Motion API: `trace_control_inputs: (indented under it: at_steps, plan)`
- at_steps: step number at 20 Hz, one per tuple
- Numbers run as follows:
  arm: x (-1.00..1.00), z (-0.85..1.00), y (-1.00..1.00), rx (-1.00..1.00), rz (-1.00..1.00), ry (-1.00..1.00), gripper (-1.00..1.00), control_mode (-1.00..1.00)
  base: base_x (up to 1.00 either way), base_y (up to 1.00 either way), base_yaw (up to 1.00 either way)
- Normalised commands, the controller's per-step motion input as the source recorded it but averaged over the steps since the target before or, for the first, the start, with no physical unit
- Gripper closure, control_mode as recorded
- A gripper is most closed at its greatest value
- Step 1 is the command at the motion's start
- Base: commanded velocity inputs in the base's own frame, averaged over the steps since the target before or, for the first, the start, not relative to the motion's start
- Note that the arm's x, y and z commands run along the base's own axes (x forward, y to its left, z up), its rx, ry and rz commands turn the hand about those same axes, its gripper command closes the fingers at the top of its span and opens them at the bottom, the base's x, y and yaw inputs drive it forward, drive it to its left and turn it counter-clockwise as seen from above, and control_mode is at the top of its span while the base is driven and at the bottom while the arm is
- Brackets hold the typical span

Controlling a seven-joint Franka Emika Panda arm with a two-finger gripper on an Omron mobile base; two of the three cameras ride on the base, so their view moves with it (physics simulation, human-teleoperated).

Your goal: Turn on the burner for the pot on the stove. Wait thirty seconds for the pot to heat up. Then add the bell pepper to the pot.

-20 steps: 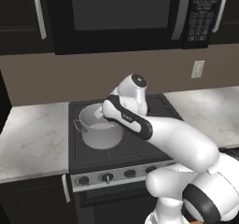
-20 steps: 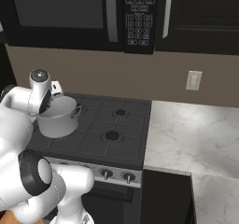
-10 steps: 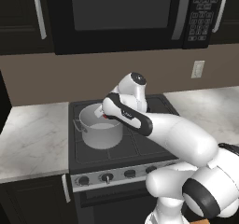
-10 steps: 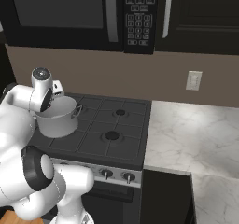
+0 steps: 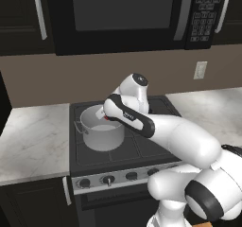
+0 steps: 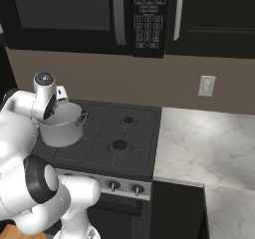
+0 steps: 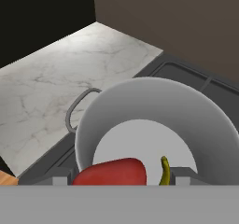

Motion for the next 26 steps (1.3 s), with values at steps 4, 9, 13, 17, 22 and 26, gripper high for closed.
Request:
trace_control_inputs:
  at_steps: [4,9,13,17,22,26]
  plan:
    - [0.0,0.0,0.0,0.0,0.0,0.0,1.0,-1.0,0.0,0.0,0.0]
    - [0.0,0.0,0.0,0.0,0.0,0.0,1.0,-1.0,0.0,0.0,0.0]
    - [0.0,0.0,0.0,0.0,0.0,0.0,1.0,-1.0,0.0,0.0,0.0]
    - [0.0,0.0,0.0,0.0,0.0,0.0,1.0,-1.0,0.0,0.0,0.0]
    - [0.0,0.0,0.0,0.0,0.0,0.0,1.0,-1.0,0.0,0.0,0.0]
    - [0.0,0.0,0.0,0.0,0.0,0.0,1.0,-1.0,0.0,0.0,0.0]
